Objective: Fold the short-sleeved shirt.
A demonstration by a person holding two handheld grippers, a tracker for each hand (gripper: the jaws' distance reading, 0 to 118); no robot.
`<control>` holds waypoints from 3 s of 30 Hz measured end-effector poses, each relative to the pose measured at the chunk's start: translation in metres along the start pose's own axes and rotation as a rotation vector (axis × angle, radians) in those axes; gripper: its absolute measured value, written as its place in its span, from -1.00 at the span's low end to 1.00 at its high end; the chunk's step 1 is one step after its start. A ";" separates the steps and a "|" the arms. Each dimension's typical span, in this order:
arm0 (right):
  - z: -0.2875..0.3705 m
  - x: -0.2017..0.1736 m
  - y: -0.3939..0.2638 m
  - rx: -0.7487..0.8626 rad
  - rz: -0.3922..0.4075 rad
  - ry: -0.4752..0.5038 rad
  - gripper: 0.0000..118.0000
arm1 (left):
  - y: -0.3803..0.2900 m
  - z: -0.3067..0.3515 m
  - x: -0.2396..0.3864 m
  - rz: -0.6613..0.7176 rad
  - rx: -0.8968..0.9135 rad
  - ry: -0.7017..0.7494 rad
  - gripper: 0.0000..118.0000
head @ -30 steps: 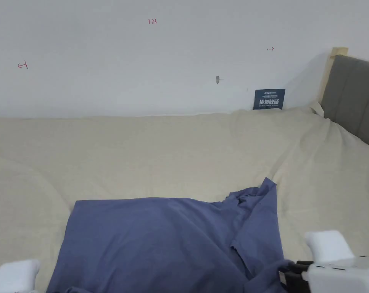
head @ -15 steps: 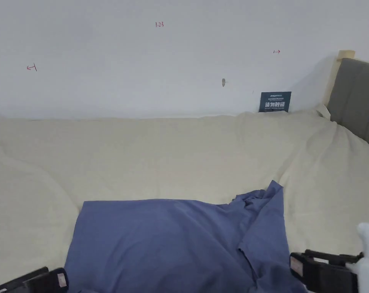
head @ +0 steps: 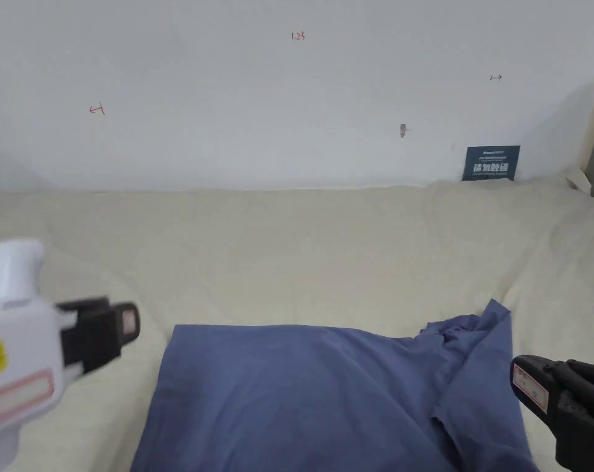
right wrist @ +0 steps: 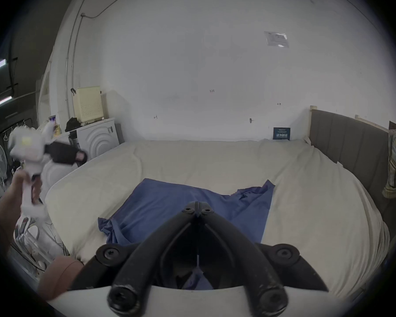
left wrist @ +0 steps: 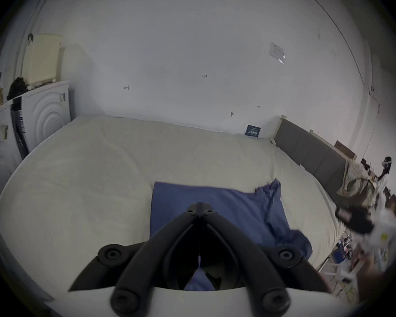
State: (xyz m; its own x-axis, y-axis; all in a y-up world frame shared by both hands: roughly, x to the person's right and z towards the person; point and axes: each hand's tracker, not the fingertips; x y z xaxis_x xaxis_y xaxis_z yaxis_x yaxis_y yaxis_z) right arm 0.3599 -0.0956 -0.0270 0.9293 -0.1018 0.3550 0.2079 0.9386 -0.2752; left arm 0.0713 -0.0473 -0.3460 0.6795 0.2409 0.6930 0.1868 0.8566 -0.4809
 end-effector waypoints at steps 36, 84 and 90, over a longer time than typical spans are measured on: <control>-0.111 0.094 -0.001 -0.126 -0.242 0.072 -1.00 | -0.002 -0.343 -0.074 -0.171 -0.637 0.205 -0.90; -0.108 0.160 0.220 -0.299 -0.458 -0.026 -0.97 | 0.136 -0.073 -0.018 -0.133 -0.214 0.164 -0.90; -0.090 0.141 0.314 -0.202 -0.375 -0.047 -0.97 | 0.206 -0.036 0.001 -0.141 -0.122 0.212 -0.90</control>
State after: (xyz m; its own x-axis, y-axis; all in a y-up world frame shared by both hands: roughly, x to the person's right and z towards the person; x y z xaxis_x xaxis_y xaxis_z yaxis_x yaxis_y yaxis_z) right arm 0.5837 0.1547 -0.1441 0.7639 -0.4043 0.5030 0.5889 0.7555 -0.2871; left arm 0.1361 0.1132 -0.4638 0.7716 0.0116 0.6360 0.3653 0.8104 -0.4580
